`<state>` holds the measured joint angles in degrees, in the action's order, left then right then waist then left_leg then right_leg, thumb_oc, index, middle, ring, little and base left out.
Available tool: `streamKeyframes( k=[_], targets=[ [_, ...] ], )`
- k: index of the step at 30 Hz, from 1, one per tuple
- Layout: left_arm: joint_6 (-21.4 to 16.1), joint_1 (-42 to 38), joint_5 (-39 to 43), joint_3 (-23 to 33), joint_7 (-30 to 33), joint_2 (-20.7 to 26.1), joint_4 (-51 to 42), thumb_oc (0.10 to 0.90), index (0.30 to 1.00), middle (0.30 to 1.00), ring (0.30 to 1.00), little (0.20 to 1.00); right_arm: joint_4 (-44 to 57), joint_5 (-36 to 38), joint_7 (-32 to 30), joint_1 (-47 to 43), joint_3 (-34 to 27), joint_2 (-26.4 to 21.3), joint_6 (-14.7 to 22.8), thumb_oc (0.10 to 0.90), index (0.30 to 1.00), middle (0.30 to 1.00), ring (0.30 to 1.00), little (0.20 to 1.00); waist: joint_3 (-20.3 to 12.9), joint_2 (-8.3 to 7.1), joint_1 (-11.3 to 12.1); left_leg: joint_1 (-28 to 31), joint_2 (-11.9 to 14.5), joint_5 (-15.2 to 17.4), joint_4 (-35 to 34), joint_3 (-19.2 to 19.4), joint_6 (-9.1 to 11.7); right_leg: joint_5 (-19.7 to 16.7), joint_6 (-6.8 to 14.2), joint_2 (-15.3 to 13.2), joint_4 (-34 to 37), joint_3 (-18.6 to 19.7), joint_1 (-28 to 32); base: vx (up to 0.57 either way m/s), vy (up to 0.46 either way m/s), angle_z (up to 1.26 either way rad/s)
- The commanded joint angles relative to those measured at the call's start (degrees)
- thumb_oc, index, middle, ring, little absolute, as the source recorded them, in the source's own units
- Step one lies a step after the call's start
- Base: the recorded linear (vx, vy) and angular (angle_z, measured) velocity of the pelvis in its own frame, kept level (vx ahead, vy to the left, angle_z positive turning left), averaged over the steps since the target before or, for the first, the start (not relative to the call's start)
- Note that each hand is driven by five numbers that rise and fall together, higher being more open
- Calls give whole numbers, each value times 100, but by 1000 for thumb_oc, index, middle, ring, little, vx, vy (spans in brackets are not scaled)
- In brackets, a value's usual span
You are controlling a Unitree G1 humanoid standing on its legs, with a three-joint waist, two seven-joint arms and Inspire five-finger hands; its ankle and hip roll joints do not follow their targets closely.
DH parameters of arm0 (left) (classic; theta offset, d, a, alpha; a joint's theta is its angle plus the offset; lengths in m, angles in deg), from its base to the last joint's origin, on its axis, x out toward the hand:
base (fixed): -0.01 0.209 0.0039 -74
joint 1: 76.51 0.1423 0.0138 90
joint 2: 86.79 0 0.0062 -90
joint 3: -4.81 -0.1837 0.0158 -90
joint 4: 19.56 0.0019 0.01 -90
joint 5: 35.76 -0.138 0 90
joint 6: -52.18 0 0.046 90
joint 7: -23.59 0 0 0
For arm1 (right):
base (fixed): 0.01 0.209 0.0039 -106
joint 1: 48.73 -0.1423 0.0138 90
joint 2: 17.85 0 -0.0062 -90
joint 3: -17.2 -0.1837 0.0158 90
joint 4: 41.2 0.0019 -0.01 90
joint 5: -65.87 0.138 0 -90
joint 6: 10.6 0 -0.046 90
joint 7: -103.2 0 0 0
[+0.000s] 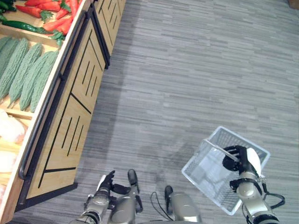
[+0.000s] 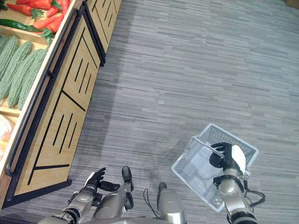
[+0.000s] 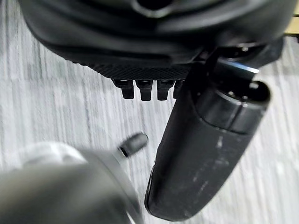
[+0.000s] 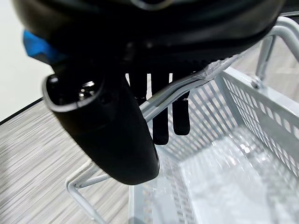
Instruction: Get the vegetables into the basket
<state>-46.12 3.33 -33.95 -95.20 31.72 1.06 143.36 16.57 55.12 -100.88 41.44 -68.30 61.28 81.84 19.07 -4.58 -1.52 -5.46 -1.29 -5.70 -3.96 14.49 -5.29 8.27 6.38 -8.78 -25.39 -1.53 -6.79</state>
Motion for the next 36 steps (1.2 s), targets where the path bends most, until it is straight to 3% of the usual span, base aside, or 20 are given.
streamKeyframes(
  k=[1, 4, 8, 11, 13, 14, 16, 18, 24, 26, 27, 28, 30, 32, 33, 34, 36],
  targets=[
    [-16, 403, 9, 219, 195, 88, -114, 900, 1000, 1000, 1000, 1000, 452, -64, -476, -650, -363, -362, 386, 400, 300, 300, 300, 300, -141, -258, 165, -105, 440, 477, 489, 28, 443, -2072, 388, -541, 816, 108, 344, 131, 170, -1],
    [16, 437, 47, 299, 249, 130, -137, 900, 1000, 1000, 1000, 1000, 372, -131, -464, -808, -205, -319, 368, 400, 300, 300, 300, 300, -131, -252, 258, 221, 400, 635, 364, -1, 314, -2202, 385, -491, 125, 3, 121, 144, 140, -3],
    [6, 396, 70, 288, 307, 93, -94, 900, 1000, 1000, 1000, 1000, 394, -141, -463, -847, -176, -352, 400, 400, 300, 300, 300, 300, -86, -196, 177, 521, 369, 752, 306, -185, 326, -2054, 308, -260, 229, 134, -441, 149, 25, 0],
    [-3, 356, 90, 327, 372, 96, -46, 900, 1000, 1000, 1000, 1000, 427, -134, -487, -901, -137, -350, 404, 400, 300, 300, 300, 300, 12, -194, 98, 696, 356, 876, 364, -370, 386, -1874, 288, -186, 681, 150, -625, 183, -89, 36],
    [9, 355, 117, 388, 444, 89, -30, 900, 1000, 1000, 1000, 1000, 350, -91, -510, -892, -113, -368, 422, 400, 300, 300, 300, 300, 54, -204, -9, 892, 283, 986, 381, -712, 471, -1941, 360, -110, 1589, 443, -727, 394, -222, 87],
    [3, 390, 173, 472, 486, 72, 21, 900, 1000, 1000, 1000, 1000, 343, -154, -499, -786, -112, -389, 368, 400, 300, 300, 300, 300, 42, -195, -120, 1106, 244, 1141, 486, -1154, 552, -2084, 489, -77, 2103, 720, -849, 489, -307, 119],
    [-15, 465, 212, 512, 458, 65, 51, 900, 1000, 1000, 1000, 1000, 219, -171, -494, -663, -133, -364, 347, 400, 300, 300, 300, 300, -33, -219, -130, 1204, 201, 1230, 553, -1464, 593, -2056, 542, 30, 2023, 945, -800, 385, -284, 150],
    [-31, 582, 185, 536, 431, 37, 58, 900, 1000, 1000, 1000, 1000, 151, -183, -503, -493, -192, -354, 362, 400, 300, 300, 300, 300, -133, -228, -106, 1240, 230, 1290, 651, -1625, 666, -1811, 413, 6, 2051, 813, -551, 213, -233, 159],
    [-55, 716, 280, 572, 432, -5, -48, 900, 1000, 1000, 1000, 1000, 41, -294, -512, -196, -284, -595, 397, 400, 300, 300, 300, 300, -303, -133, -25, 948, 495, 879, 1279, -2165, 1012, -1388, -15, 234, 2046, 312, -100, 139, -303, 66],
    [-48, 663, 227, 485, 421, -17, -75, 900, 1000, 1000, 1000, 1000, 35, -270, -527, -111, -373, -660, 413, 400, 300, 300, 300, 300, -272, -155, -60, 651, 521, 743, 1747, -1937, 1067, -1350, -98, 136, 2108, 87, 23, 29, -261, 93],
    [-41, 603, 167, 469, 419, 5, -102, 900, 1000, 1000, 1000, 1000, 62, -268, -540, -7, -437, -668, 396, 400, 300, 300, 300, 300, -240, -181, -160, 465, 744, 733, 2193, -1068, 1058, -1317, -164, 34, 2208, -238, 207, -4, -227, 101],
    [-41, 601, 167, 469, 419, 8, -101, 900, 1000, 1000, 1000, 1000, 62, -269, -540, -9, -437, -665, 396, 400, 300, 300, 300, 300, -256, -194, -167, 446, 729, 711, 2180, -1070, 1055, -1329, -162, 20, 2216, -240, 188, 2, -219, 114],
    [-34, 434, 101, 441, 427, 67, -125, 900, 1000, 1000, 1000, 1000, 49, -306, -676, 149, -551, -599, 354, 400, 300, 300, 300, 300, -279, -132, -341, 528, 1327, 480, 1761, 329, 1109, -1222, -154, -57, 2310, -688, 427, 9, -119, 106],
    [-27, 379, 59, 417, 405, 68, -127, 900, 1000, 1000, 1000, 1000, 55, -318, -699, 190, -593, -590, 336, 400, 300, 300, 300, 300, -330, -121, -378, 512, 1366, 412, 1586, 488, 1141, -1230, -136, -82, 2374, -791, 461, 17, -40, 102],
    [-18, 326, -23, 398, 408, 71, -112, 900, 1000, 1000, 1000, 1000, 86, -319, -722, 307, -658, -557, 347, 400, 300, 300, 300, 300, -359, -67, -480, 585, 1519, 306, 1195, 1034, 1220, -1187, -84, -107, 2435, -1009, 558, 92, 59, 104],
    [-5, 284, -97, 394, 398, 60, -67, 900, 1000, 1000, 1000, 1000, 86, -328, -728, 365, -683, -526, 371, 400, 300, 300, 300, 300, -447, 27, -509, 598, 1546, 146, 767, 1017, 1301, -1158, -30, -99, 2491, -1096, 609, 171, 147, 89],
    [-10, 330, -179, 330, 399, 79, -56, 900, 1000, 1000, 1000, 1000, 42, -293, -730, 342, -611, -506, 407, 400, 300, 300, 300, 300, -470, 70, -404, 564, 1400, 141, 553, 372, 1284, -1060, -12, -99, 2440, -1029, 705, 180, 178, 59]
  ],
)
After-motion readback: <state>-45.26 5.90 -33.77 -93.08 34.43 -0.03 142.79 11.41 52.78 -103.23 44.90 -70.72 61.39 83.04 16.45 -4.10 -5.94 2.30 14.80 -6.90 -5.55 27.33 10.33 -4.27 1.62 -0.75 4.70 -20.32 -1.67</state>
